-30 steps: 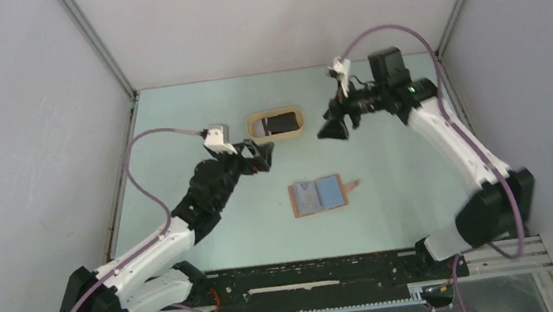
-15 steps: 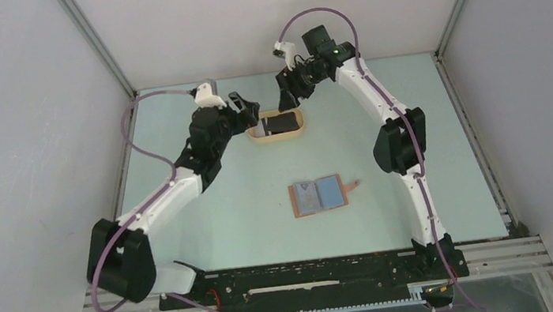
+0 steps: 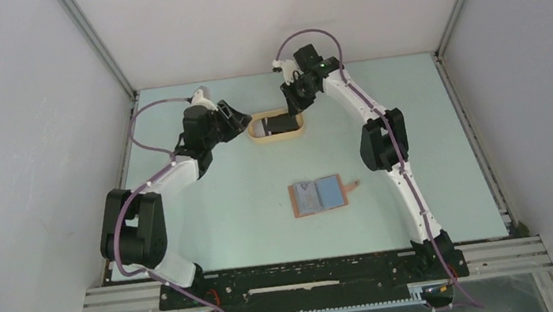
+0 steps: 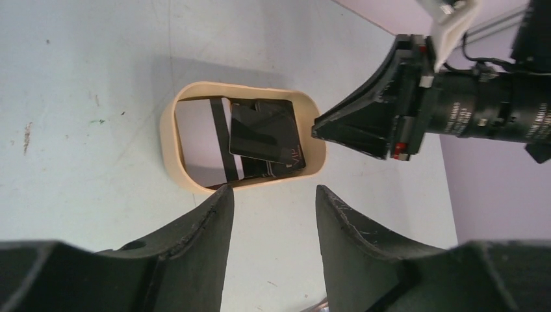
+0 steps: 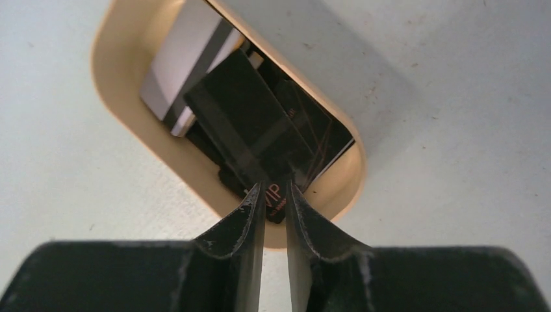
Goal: Put the credit cards into the card holder
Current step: Move the storage box to the center of the board.
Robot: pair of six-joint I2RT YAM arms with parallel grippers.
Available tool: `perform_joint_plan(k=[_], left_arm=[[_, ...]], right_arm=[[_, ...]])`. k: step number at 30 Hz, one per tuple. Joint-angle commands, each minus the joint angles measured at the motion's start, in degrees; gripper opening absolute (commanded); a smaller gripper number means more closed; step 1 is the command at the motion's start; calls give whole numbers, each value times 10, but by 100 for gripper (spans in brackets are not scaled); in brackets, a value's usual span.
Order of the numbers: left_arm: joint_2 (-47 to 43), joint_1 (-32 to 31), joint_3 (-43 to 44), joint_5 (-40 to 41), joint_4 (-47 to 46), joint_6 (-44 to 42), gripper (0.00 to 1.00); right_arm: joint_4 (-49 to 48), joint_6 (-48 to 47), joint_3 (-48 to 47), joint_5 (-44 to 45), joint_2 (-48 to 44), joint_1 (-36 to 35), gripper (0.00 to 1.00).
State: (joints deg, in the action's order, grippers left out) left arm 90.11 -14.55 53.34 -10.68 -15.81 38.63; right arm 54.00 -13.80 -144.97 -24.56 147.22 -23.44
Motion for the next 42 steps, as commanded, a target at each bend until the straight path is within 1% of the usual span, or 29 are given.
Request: perform_joint_plan(k=[1, 5, 9, 15, 22, 26, 28, 30, 33, 35, 38, 40, 42], left_arm=[[-31, -1, -14, -25, -43, 6, 54], [-43, -2, -30, -29, -62, 5, 53], [-60, -6, -51, -51, -101, -4, 51], [-90, -25, -71, -49, -119, -34, 50], [-119, -41, -116, -64, -174, -35, 50], [-140, -56, -140, -71, -198, -45, 50], [-150, -63, -151, -72, -209, -49, 50], [-162, -72, -166, -71, -218, -55, 51], [-182, -89, -185, -58, -228, -67, 51], [-195, -102, -196, -49, -235, -76, 52], [-214, -124, -212, -36, -243, -95, 52], [-225, -141, -221, -21, -248, -111, 53], [-236, -161, -229, 2, -251, -136, 54]], right_arm=[[-1, -18, -24, 41, 9, -5, 25], [34, -55, 8, 39, 0, -13, 24], [48, -80, 86, 34, -38, -13, 21], [59, -100, 195, 35, -102, 5, 21], [33, -130, 347, 46, -211, 59, 23], [15, -164, 423, 63, -254, 111, 26], [5, -177, 450, 58, -272, 138, 27], [-4, -195, 472, 47, -289, 161, 30], [4, -221, 480, -7, -315, 180, 37], [9, -232, 479, -50, -335, 182, 44], [1, -238, 472, -122, -364, 178, 53], [-21, -241, 473, -156, -381, 172, 61], [-56, -223, 475, -175, -384, 166, 69]])
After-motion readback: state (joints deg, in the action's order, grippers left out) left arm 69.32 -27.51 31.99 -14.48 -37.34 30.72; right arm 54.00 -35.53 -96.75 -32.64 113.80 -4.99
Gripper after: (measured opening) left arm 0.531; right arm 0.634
